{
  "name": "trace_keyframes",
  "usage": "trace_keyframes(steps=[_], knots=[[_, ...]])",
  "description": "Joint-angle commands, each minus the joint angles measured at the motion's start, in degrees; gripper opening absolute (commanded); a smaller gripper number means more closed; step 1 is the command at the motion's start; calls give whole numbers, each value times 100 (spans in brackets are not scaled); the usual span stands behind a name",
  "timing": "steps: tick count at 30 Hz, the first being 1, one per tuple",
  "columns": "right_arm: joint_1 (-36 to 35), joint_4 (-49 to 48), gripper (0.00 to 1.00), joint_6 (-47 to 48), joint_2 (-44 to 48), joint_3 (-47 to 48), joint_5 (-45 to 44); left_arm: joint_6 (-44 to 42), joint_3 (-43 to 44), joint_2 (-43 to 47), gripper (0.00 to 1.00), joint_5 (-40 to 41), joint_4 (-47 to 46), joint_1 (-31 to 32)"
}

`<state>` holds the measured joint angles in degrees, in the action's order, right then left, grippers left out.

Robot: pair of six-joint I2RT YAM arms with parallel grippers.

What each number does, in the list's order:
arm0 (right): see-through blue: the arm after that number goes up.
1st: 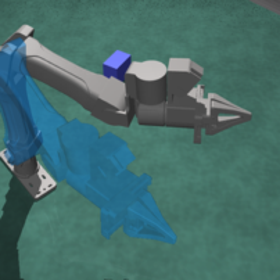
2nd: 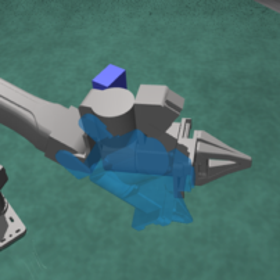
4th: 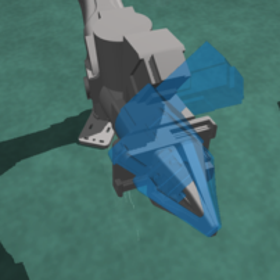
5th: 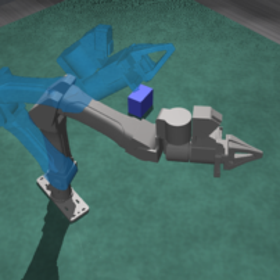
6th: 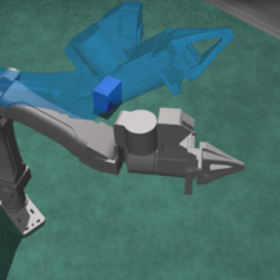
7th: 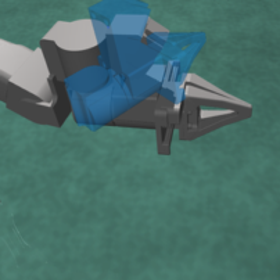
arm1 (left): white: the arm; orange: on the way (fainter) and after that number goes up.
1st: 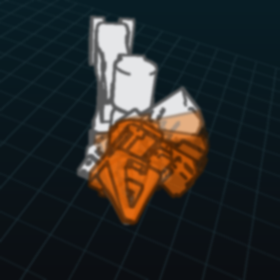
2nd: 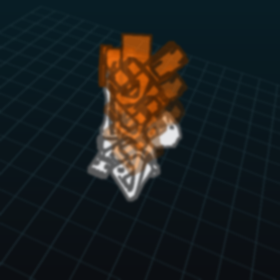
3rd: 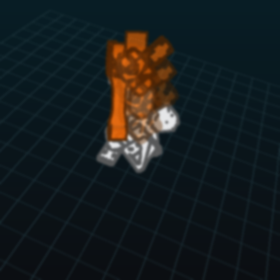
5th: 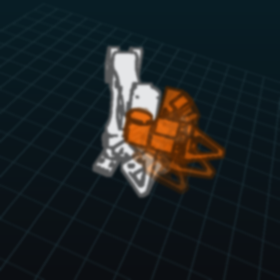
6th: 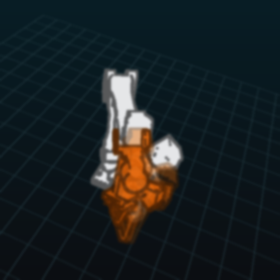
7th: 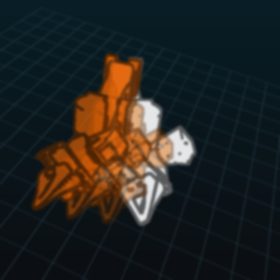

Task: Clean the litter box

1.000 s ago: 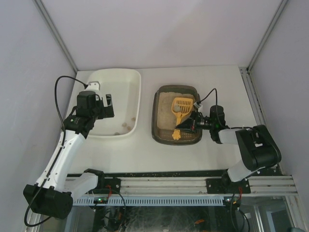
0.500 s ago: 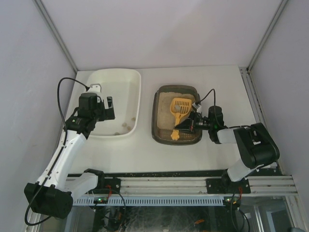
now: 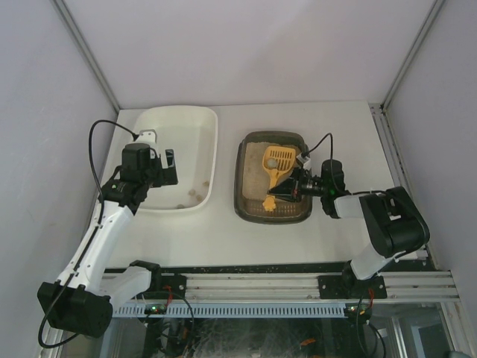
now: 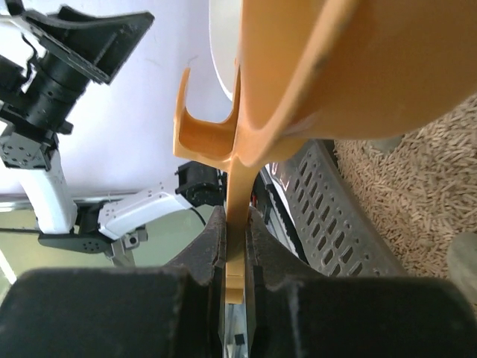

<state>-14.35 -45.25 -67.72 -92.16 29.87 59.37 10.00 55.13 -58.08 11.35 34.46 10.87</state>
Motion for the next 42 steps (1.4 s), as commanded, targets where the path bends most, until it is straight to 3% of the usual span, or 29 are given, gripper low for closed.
trace_keyframes(steps=[1, 4, 7, 10, 12, 14, 18, 22, 24, 28, 35, 42], knots=[[-133, 58, 0, 270, 166, 173, -6, 99, -91, 46, 100, -90, -179, -13], [120, -131, 0, 137, 346, 5, -188, 99, -97, 39, 100, -92, -189, -22], [-290, 946, 0, 797, 639, 236, -299, 87, -118, 30, 100, -113, -207, -28], [219, -218, 0, 12, 503, -106, -123, 44, -187, 40, 100, -239, -225, -26], [169, -853, 0, -489, 344, -195, -33, 13, -214, 64, 100, -280, -235, -28], [-67, -901, 0, -580, 305, -127, -7, -28, -222, 49, 100, -218, -262, -28], [162, -992, 0, -660, 190, -135, -80, -10, -127, -25, 100, -66, -324, -29], [-185, -537, 0, -357, 200, 27, -72, 2, 4, -54, 100, 286, -383, -49], [-113, -336, 0, -289, 168, 28, -106, 52, 103, -60, 99, 370, -453, -279], [-314, -493, 0, -383, -43, 125, -109, 587, 452, -257, 99, -477, -285, -1376], [-749, 702, 0, 198, -428, 1135, -46, 1091, 452, -137, 100, -1224, -234, -2437], [-1377, 3650, 0, 2038, -434, 2845, -512, 1411, 363, -140, 100, -1862, -203, -3433]])
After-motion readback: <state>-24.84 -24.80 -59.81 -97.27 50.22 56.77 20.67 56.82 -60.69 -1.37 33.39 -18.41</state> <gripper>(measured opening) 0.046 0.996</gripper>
